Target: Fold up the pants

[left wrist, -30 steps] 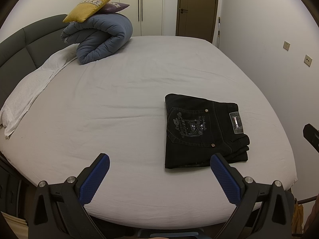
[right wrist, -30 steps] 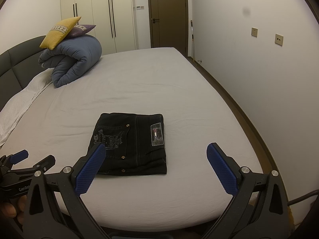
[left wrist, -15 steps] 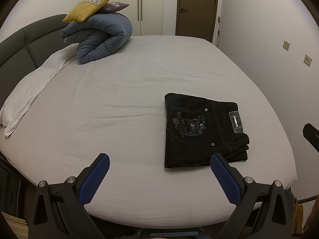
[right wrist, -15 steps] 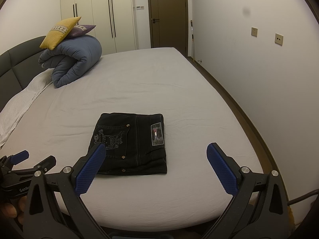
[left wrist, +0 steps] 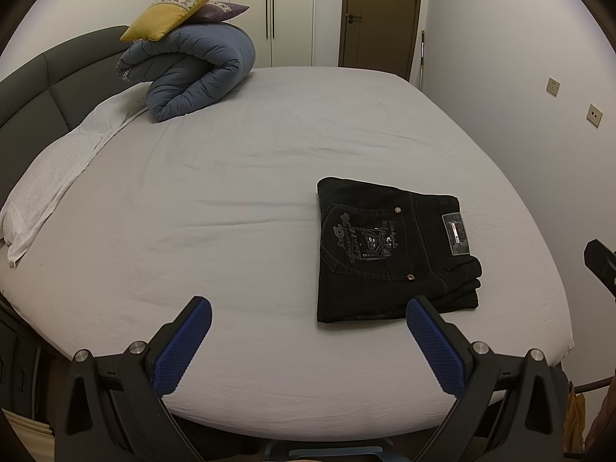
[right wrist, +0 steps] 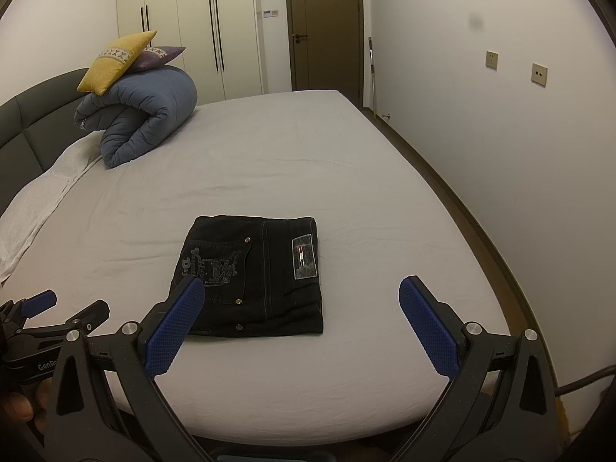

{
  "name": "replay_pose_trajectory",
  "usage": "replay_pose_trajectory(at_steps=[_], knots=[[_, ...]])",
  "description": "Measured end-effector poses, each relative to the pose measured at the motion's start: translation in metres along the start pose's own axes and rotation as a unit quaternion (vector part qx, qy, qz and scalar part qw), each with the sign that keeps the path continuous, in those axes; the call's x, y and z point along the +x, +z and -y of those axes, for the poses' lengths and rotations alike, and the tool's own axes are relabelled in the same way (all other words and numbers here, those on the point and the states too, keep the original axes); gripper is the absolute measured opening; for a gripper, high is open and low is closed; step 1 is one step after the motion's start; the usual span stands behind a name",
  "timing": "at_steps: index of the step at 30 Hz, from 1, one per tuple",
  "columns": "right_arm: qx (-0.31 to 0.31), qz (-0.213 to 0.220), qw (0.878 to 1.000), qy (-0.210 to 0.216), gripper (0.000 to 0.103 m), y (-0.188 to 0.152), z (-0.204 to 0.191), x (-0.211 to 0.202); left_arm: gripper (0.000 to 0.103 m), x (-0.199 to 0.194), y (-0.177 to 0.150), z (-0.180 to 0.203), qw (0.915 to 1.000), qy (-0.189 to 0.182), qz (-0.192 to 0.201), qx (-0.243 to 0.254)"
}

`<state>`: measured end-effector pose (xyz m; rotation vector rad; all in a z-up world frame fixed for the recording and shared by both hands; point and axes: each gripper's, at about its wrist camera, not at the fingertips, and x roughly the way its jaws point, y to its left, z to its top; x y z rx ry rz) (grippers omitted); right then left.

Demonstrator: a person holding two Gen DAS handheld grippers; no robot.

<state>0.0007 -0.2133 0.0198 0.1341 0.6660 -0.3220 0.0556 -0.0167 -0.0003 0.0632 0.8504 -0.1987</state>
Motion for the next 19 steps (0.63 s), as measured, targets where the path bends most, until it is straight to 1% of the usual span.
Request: replay_pose_trajectory(at_steps=[19], knots=[[-0.002,-0.003,1.0,0.003,0.103,-0.0062,-0.0018,0.0,0.103,0.0034,-0.0001,-0.0086,0.9999,-0.006,-0.009,-0.001]])
